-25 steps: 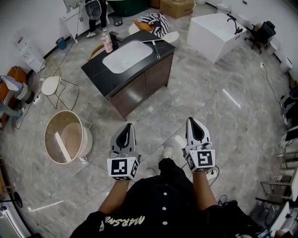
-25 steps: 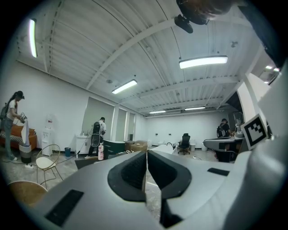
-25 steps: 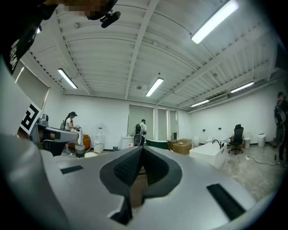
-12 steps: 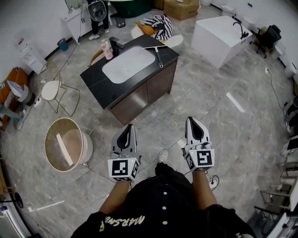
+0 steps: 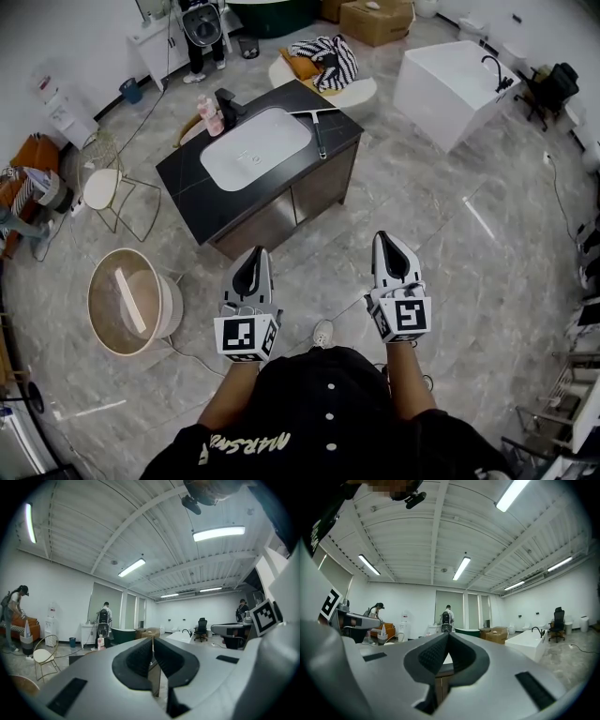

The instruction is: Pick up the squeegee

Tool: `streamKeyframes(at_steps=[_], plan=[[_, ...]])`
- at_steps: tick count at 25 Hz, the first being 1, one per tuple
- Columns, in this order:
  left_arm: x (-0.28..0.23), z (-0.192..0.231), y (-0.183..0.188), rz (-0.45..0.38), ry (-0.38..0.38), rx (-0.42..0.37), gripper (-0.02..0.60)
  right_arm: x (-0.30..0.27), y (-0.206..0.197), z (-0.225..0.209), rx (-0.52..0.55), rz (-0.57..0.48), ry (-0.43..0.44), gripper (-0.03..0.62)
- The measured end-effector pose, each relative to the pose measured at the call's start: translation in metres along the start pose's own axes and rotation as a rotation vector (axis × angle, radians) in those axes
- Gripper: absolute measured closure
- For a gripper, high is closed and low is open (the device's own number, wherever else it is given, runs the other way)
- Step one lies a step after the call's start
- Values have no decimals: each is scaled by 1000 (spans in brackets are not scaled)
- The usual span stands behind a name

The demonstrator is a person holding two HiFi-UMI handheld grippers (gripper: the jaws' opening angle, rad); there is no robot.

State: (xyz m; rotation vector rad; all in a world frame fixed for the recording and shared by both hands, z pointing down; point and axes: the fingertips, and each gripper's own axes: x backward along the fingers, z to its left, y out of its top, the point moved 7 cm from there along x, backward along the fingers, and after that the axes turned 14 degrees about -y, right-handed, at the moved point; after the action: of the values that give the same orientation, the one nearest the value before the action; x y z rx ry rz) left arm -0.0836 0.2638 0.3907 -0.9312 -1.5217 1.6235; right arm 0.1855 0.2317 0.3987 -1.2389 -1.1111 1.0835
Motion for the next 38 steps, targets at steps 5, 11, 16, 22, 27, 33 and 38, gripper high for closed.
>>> streamKeyframes(at_steps=[5,11,16,22,27,33,38], plan=[[-26,0,1,1,23,-3,563,-28,-2,-18,6,-2,18,599],[-48,4,-4,16,38,-1,563,-50,-9,-30,4,11,31,599],[-72,19,-9,13,32,-1,563,-74,-18,-33,8,13,30,599],[-113,47,-8,1,16,2,563,-117,-20,-33,12,16,16,599],[-156,81,-5,-6,6,10,563,-168,-19,-32,28,13,12,599],[-210,132,5,-18,-23,0,563,-240,-15,-23,32,19,-5,599],[-248,182,19,-32,-31,-3,563,-303,-3,-5,37,2,-15,599]])
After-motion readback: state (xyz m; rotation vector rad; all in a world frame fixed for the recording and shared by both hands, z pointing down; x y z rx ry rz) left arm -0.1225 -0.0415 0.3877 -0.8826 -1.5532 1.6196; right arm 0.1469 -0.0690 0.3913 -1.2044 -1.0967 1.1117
